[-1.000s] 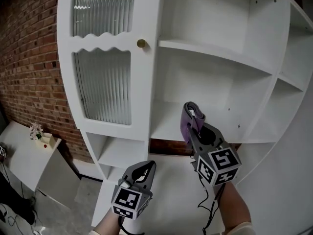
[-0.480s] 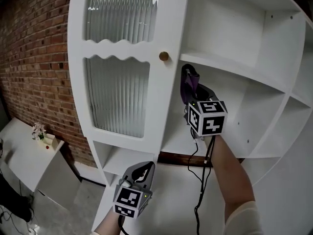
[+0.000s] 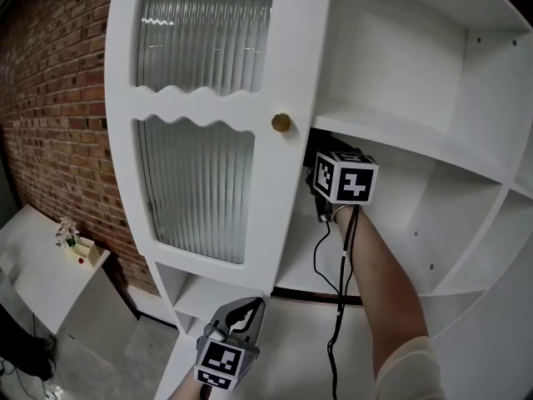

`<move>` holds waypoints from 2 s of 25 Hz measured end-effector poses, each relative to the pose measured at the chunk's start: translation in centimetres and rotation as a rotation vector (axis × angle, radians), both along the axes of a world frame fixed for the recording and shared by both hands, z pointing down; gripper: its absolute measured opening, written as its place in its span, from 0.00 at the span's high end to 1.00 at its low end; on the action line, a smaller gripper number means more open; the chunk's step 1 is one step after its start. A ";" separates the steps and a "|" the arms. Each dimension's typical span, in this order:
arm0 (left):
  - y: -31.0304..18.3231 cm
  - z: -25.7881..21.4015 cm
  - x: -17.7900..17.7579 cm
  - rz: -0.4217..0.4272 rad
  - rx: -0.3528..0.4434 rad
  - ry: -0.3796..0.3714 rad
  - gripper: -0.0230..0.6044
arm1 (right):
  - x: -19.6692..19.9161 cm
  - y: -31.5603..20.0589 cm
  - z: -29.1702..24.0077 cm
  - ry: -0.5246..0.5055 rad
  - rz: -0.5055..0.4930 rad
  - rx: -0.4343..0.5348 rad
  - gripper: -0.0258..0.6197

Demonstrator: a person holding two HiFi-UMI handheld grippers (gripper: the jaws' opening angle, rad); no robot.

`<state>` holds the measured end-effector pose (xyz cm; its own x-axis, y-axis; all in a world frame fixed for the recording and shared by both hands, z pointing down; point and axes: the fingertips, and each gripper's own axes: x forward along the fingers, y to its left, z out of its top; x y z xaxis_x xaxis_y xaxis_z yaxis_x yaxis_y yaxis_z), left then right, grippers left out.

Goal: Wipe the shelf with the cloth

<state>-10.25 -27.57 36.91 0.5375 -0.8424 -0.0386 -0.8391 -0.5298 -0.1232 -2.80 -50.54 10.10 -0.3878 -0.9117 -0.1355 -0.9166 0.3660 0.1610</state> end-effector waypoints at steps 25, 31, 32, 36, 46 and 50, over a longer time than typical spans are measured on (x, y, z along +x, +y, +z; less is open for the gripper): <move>-0.5 2.1 5.9 -0.019 -0.059 -0.031 0.94 | 13.0 -0.2 -0.9 0.137 0.215 0.062 0.84; -0.4 1.9 8.9 0.006 -0.064 -0.038 0.94 | 18.7 0.5 -1.1 0.143 0.307 0.072 0.84; -0.4 1.9 9.4 0.010 -0.065 -0.041 0.94 | 19.5 0.6 -1.1 0.132 0.311 0.066 0.84; -0.3 2.3 10.9 0.021 -0.077 -0.049 0.94 | 22.5 0.7 -0.8 0.058 0.304 0.016 0.84; 0.3 3.2 13.3 0.044 -0.100 -0.064 0.94 | 30.6 3.0 -1.2 0.006 0.627 0.022 0.84; 0.3 3.4 13.4 0.035 -0.108 -0.053 0.94 | 32.1 3.6 -1.2 -0.083 0.732 0.018 0.85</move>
